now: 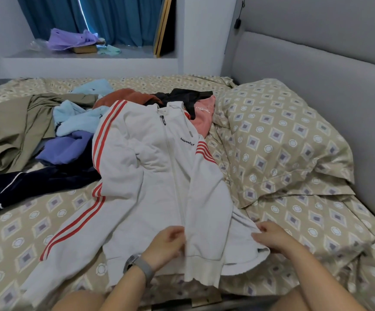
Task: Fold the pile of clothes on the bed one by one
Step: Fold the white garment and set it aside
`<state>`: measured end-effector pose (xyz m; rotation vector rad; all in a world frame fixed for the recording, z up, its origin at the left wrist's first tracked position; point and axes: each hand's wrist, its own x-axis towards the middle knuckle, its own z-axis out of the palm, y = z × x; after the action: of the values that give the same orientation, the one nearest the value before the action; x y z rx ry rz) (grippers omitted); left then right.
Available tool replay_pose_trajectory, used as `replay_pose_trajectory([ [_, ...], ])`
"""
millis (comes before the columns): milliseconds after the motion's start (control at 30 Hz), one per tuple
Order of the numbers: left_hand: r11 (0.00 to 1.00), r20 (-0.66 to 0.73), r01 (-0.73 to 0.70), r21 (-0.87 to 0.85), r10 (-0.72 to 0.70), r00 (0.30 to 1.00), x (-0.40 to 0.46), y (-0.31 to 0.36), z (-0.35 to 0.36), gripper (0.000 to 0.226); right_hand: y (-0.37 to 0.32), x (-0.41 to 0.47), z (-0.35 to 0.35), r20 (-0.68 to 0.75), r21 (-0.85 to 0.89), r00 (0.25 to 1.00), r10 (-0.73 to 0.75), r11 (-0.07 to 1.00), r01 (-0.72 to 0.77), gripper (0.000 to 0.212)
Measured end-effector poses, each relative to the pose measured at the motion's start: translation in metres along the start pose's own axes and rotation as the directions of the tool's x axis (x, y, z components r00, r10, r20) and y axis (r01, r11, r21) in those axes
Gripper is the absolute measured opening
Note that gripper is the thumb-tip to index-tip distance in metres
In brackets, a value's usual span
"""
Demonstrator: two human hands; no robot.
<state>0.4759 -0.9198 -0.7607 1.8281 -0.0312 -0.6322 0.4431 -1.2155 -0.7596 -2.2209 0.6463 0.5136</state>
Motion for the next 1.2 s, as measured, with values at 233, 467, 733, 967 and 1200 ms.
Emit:
replay_pose_trajectory([
  [233,0.437,-0.505,0.538,0.721,-0.202,0.839,-0.014,-0.047,-0.085,0.062,-0.014,-0.003,0.021,-0.062,-0.168,0.997,-0.044,0.985,0.033,0.030],
  [467,0.902,-0.459,0.356,0.246,-0.215,0.862,-0.029,-0.062,-0.095,0.035,-0.014,-0.008,0.027,-0.157,-0.189,0.984,-0.080,0.981,0.049,0.036],
  [733,0.740,-0.088,0.385,0.551,-0.407,0.909,-0.067,-0.069,-0.129,0.107,-0.003,-0.020,0.018,-0.005,-0.253,0.979,0.205,0.947,-0.200,0.026],
  [967,0.706,-0.106,0.358,0.611,-0.376,0.921,-0.067,-0.084,-0.129,0.127,-0.013,-0.033,0.019,0.074,-0.333,0.982,0.171,0.933,-0.138,0.005],
  [1200,0.836,-0.828,0.448,0.318,0.014,0.561,-0.071,-0.071,-0.181,0.039,-0.045,-0.002,0.042,-0.272,-0.116,0.923,-0.273,0.961,0.250,0.039],
])
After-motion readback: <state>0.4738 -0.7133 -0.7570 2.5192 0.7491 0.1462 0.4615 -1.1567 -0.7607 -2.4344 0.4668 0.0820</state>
